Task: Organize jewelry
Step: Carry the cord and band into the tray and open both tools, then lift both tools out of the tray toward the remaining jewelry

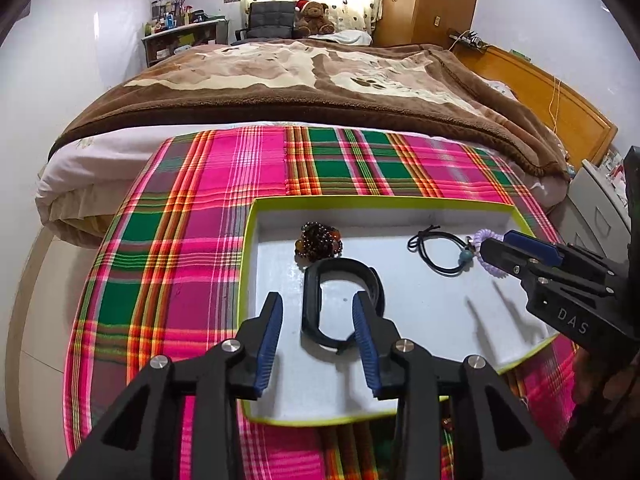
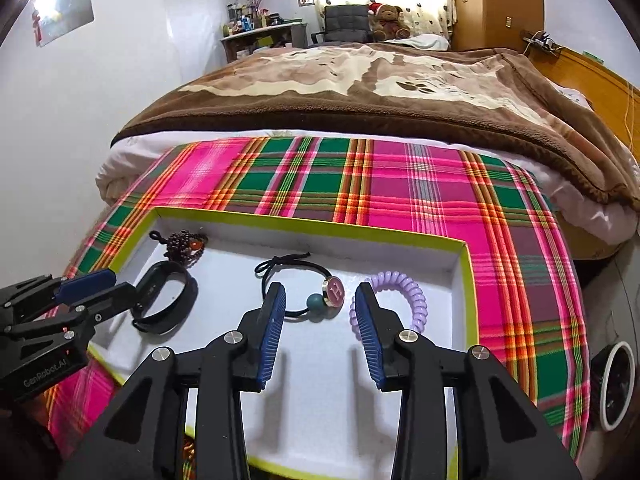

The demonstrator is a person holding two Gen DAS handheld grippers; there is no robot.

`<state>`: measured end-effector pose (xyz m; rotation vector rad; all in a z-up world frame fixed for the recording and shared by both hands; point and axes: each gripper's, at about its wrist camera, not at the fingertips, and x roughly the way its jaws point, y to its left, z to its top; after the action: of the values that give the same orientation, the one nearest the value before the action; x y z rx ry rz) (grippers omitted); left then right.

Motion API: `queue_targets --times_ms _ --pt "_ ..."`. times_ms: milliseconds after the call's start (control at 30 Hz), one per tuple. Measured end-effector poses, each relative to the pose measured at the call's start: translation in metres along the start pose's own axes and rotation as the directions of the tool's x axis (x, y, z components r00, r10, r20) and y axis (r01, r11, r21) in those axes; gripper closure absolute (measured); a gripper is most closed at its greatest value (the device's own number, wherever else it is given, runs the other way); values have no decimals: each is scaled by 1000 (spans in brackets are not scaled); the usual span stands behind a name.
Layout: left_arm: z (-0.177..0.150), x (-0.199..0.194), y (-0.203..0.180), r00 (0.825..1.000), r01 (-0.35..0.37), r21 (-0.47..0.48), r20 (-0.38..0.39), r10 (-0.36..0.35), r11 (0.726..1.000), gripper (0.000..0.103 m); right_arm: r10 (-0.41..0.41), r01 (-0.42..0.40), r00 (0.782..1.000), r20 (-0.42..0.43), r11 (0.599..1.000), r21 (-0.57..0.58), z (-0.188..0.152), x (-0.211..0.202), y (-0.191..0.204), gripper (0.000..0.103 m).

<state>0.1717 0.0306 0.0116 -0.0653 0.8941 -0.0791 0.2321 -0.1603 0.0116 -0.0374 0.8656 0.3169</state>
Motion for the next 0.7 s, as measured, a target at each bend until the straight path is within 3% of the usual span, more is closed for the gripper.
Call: queue_targets --times_ms 133,467,700 --pt "-4 -12 -2 1000 -11 -5 24 12 1000 58 7 -8 1000 22 1000 12 -4 -14 0 66" --pt "-26 -47 -6 997 -17 -12 72 18 1000 57 35 -38 996 87 998 41 -28 -55 5 65" --pt "-43 -71 -3 994 22 -38 109 -18 999 56 23 -27 995 97 999 35 -57 -80 1 63"
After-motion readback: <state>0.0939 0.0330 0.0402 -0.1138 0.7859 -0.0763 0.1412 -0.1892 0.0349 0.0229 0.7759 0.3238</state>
